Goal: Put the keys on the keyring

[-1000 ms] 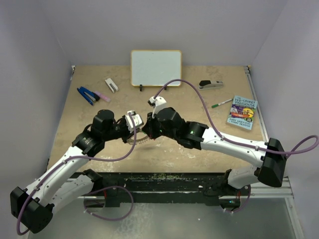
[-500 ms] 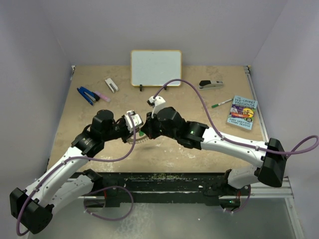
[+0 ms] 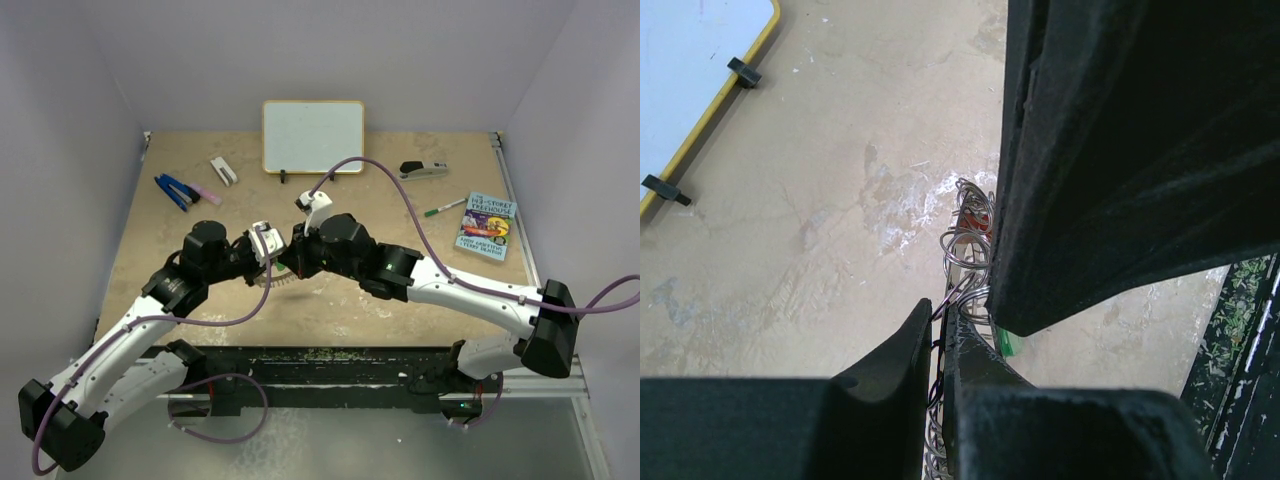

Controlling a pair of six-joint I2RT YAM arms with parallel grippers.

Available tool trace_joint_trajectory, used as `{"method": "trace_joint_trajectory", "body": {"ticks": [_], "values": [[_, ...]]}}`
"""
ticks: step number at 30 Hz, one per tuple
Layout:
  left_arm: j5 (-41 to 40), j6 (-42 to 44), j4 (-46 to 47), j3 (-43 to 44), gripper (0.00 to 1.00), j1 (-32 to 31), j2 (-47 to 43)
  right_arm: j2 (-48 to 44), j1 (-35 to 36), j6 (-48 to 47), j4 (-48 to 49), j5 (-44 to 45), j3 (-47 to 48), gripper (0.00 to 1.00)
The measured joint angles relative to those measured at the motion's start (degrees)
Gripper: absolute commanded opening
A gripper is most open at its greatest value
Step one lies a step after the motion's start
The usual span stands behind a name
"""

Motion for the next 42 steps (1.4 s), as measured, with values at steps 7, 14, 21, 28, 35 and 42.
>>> {"method": "trace_joint_trajectory", "body": {"ticks": [7, 14, 21, 28, 35, 42], "values": [[0.2, 0.0, 0.0, 0.0, 0.04, 0.0, -0.3, 0.2, 0.1, 0.0, -0.1, 0.1, 0.0, 0.00], [2.0, 0.0, -0.1, 0.0, 0.04, 0.0, -0.8, 0.3, 0.1, 0.0, -0.1, 0.2, 0.0, 0.00], [4.5, 0.0, -1.0, 0.1, 0.04, 0.0, -1.2, 0.6, 0.1, 0.1, -0.1, 0.1, 0.0, 0.00], [4.9, 0.0, -1.2, 0.1, 0.04, 0.0, -1.2, 0.2, 0.1, 0.8, -0.2, 0.2, -0.6, 0.00], [4.8, 0.0, -1.1, 0.1, 0.04, 0.0, -1.2, -0.9, 0.1, 1.5, -1.1, 0.8, -1.9, 0.00], [4.6, 0.0, -0.7, 0.5, 0.04, 0.0, -1.2, -1.1, 0.1, 2.3, -2.1, 1.7, -2.7, 0.00]]}}
